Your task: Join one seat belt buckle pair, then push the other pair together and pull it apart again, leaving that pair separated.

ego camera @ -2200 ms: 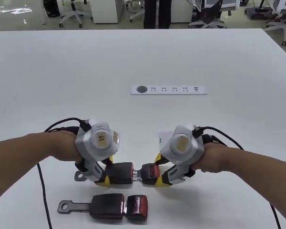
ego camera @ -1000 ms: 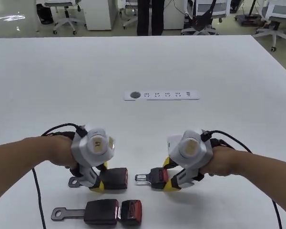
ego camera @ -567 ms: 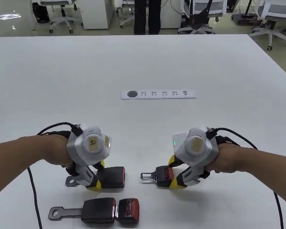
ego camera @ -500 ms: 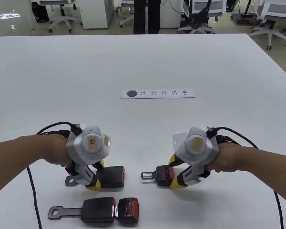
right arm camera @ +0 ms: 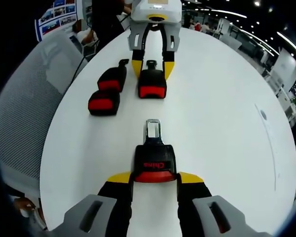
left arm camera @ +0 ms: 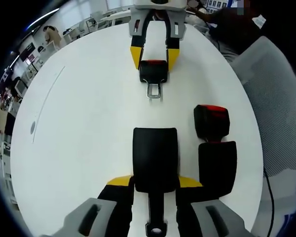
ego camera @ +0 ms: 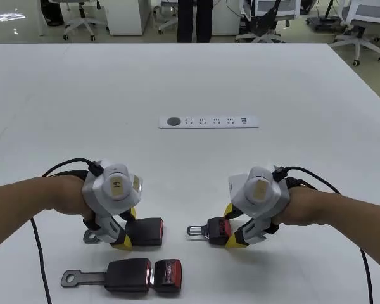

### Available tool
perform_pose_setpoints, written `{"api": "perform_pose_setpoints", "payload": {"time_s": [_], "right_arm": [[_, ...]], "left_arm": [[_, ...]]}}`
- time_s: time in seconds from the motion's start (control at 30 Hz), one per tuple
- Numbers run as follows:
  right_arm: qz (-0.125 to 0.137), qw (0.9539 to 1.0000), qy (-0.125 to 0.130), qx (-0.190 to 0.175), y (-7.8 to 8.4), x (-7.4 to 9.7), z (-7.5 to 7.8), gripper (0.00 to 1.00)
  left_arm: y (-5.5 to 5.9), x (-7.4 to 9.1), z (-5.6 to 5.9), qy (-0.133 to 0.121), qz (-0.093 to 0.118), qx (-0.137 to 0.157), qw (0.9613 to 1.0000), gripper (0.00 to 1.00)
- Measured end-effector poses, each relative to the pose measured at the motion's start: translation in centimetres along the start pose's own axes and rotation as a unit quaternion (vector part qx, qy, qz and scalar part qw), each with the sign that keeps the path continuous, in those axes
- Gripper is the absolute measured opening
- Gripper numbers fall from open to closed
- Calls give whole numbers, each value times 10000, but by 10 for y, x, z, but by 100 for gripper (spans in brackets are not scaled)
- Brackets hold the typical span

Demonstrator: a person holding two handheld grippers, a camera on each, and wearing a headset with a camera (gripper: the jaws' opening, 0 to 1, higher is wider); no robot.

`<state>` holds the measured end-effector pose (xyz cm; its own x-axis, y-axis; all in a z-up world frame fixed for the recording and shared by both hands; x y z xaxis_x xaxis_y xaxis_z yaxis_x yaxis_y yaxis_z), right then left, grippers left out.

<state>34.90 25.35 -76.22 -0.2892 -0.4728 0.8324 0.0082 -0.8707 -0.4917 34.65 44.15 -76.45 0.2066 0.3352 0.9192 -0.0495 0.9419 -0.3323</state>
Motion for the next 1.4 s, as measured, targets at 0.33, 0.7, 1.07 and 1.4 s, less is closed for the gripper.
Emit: {"api": "perform_pose_setpoints", "payload": {"time_s": [0.33, 0.7, 1.07, 1.4], "right_arm": [[55, 9999, 44, -94, 1, 5, 1, 42], [165, 9994, 186, -253, 6, 15, -3, 48], [331, 9963, 416, -682, 7, 29, -11, 55], [440, 9926, 640, -930, 9, 40, -23, 60]], "left_arm": [[4, 4, 1, -206, 15, -51, 9998, 41], [11, 13, 11, -384, 700, 535, 9954, 45], [23, 29, 25, -741, 1404, 1016, 9821, 50], [51, 41, 32, -1051, 1877, 1443, 9659, 56]]}}
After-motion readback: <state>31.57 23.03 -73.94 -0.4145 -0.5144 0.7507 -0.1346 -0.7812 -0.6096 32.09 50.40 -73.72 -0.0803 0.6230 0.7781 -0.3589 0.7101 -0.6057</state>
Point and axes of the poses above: the centre of the closed fingertips' face, and the gripper's own axes: x roughly backward along the fingers, z roughly to its right, y roughly out of its underside, the point moved 2 cm from there along x, roughly backward along the fingers, and after that the axes turned 13 degrees about y, right-handed, at the moved point
